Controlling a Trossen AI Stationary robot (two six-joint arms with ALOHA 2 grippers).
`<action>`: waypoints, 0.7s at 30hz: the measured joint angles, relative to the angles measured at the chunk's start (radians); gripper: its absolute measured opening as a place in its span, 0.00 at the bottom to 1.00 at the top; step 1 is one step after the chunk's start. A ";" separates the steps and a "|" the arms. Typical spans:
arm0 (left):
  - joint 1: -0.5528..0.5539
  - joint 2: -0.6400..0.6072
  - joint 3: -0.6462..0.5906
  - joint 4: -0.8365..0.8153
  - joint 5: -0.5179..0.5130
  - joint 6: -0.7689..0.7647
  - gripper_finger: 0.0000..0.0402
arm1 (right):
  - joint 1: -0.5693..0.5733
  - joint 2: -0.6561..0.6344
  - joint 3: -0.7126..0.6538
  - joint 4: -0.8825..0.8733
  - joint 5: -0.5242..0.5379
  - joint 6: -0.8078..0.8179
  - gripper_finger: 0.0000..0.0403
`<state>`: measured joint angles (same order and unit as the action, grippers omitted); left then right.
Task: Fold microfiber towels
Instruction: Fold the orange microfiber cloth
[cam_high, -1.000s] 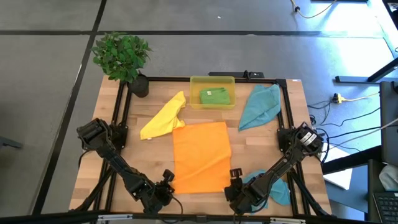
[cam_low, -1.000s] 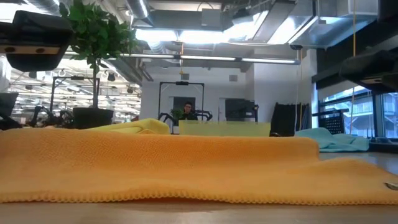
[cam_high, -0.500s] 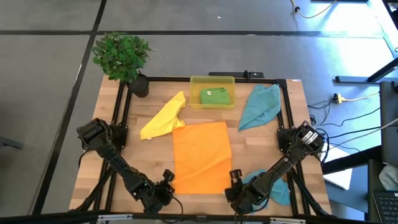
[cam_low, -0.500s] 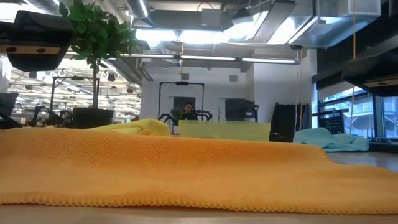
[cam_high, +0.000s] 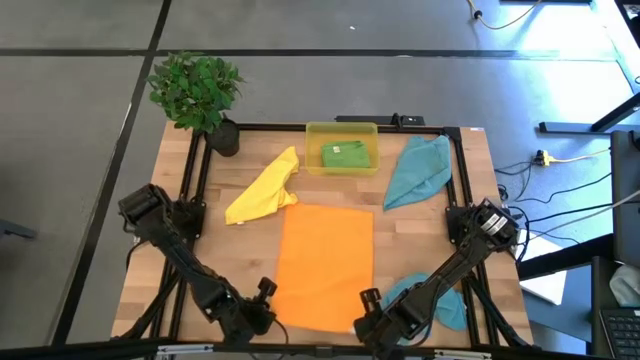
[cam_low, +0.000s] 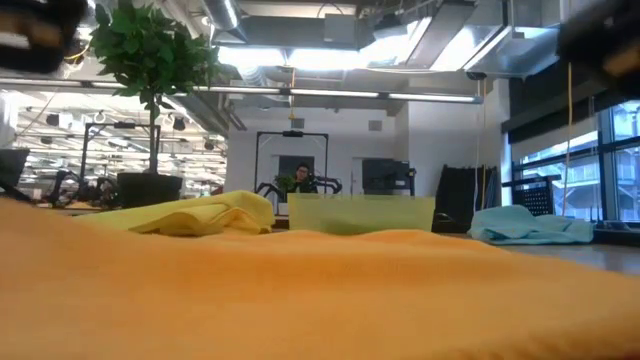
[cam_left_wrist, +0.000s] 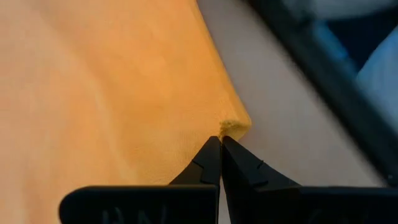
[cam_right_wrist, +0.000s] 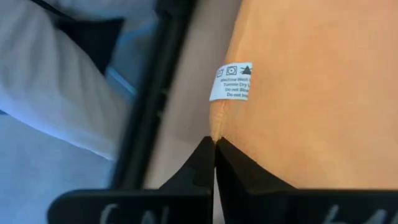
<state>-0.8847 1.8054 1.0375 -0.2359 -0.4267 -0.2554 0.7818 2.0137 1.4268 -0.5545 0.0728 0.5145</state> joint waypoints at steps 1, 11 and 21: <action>-0.008 -0.016 0.000 0.007 0.000 0.001 0.00 | 0.000 -0.001 0.012 0.000 -0.009 0.000 0.02; -0.065 -0.169 0.001 -0.002 -0.108 0.025 0.00 | -0.024 -0.016 0.080 -0.013 0.027 -0.031 0.01; -0.035 -0.209 0.001 -0.258 -0.239 -0.085 0.00 | -0.090 -0.082 0.063 -0.123 0.181 -0.052 0.01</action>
<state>-0.9197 1.5959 1.0384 -0.4934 -0.6661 -0.3401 0.6915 1.9322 1.4900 -0.6779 0.2536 0.4621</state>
